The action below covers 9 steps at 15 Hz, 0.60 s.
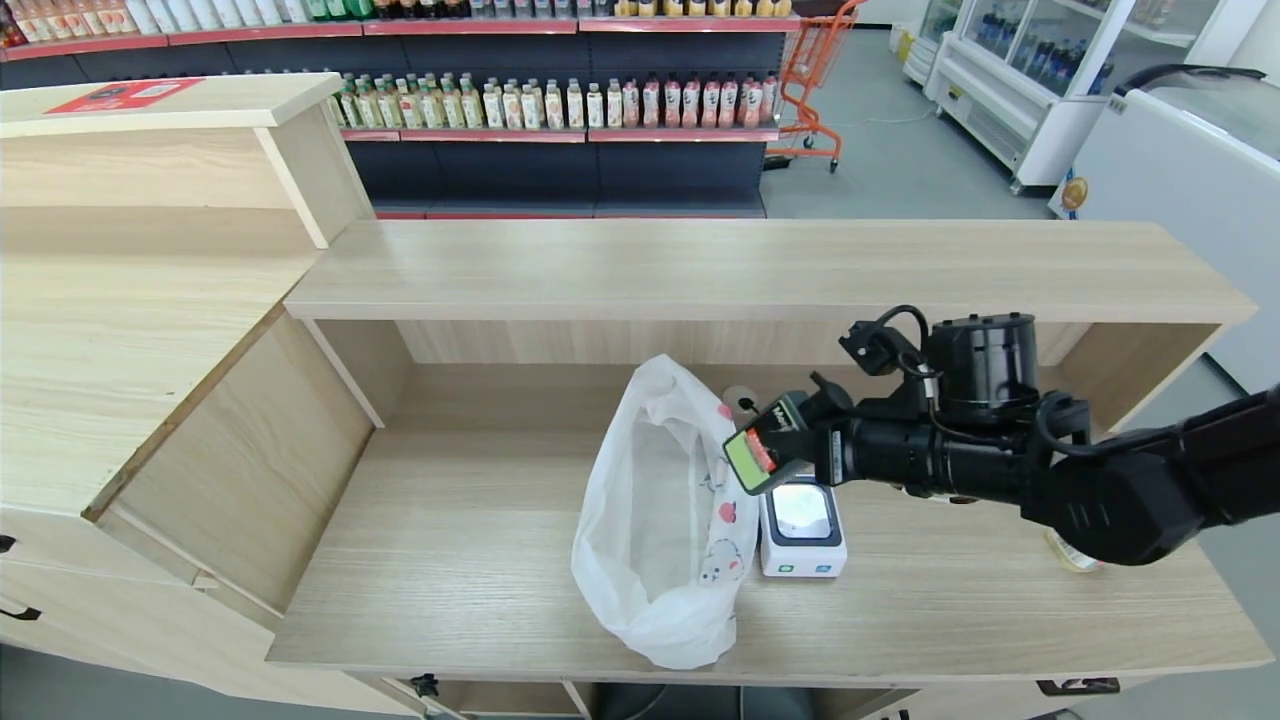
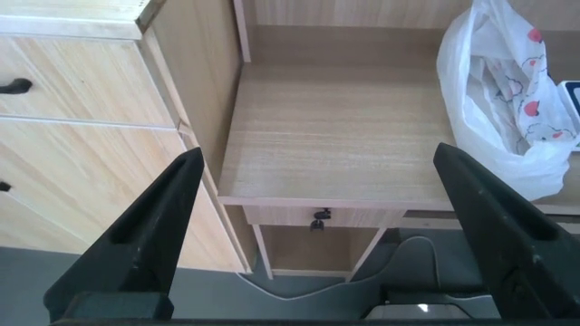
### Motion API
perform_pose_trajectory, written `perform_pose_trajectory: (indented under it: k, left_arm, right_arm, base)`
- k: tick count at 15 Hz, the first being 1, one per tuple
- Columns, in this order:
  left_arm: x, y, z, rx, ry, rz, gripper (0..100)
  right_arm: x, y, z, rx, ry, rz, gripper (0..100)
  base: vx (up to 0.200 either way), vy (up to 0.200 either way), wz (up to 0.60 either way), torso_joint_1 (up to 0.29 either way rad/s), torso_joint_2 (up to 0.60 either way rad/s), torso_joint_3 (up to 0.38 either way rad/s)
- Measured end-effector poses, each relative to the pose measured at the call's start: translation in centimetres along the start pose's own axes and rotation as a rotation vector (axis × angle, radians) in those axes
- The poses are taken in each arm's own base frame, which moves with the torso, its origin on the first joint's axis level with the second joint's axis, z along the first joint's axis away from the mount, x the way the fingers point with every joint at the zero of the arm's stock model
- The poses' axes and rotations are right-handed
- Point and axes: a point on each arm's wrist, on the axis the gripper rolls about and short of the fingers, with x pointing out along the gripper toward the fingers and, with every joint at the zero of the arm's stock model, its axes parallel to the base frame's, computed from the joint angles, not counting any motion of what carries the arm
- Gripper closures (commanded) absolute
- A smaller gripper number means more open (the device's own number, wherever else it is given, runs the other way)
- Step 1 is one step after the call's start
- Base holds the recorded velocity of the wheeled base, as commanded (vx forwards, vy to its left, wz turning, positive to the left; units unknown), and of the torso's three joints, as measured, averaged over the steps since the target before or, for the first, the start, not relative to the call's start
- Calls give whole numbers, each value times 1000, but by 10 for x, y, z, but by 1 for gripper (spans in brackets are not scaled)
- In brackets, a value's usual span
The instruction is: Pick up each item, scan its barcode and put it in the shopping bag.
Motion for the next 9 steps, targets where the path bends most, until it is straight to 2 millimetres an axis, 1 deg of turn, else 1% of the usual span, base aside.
perform_pose_trajectory:
  k: [3, 5, 7, 9]
  left_arm:
    - [0, 0, 0, 0, 0, 0, 0]
    - [0, 0, 0, 0, 0, 0, 0]
    - [0, 0, 0, 0, 0, 0, 0]
    - [0, 0, 0, 0, 0, 0, 0]
  right_arm:
    - [25, 3, -21, -43, 69, -16, 100]
    - [40, 4, -40, -143, 113, -23, 100]
    - [53, 3, -54, -221, 118, -11, 100]
    - [67, 7, -66, -271, 106, 12, 100]
  base:
    - [0, 0, 0, 0, 0, 0]
    - [0, 0, 0, 0, 0, 0]
    - [0, 0, 0, 0, 0, 0]
    - [0, 0, 0, 0, 0, 0]
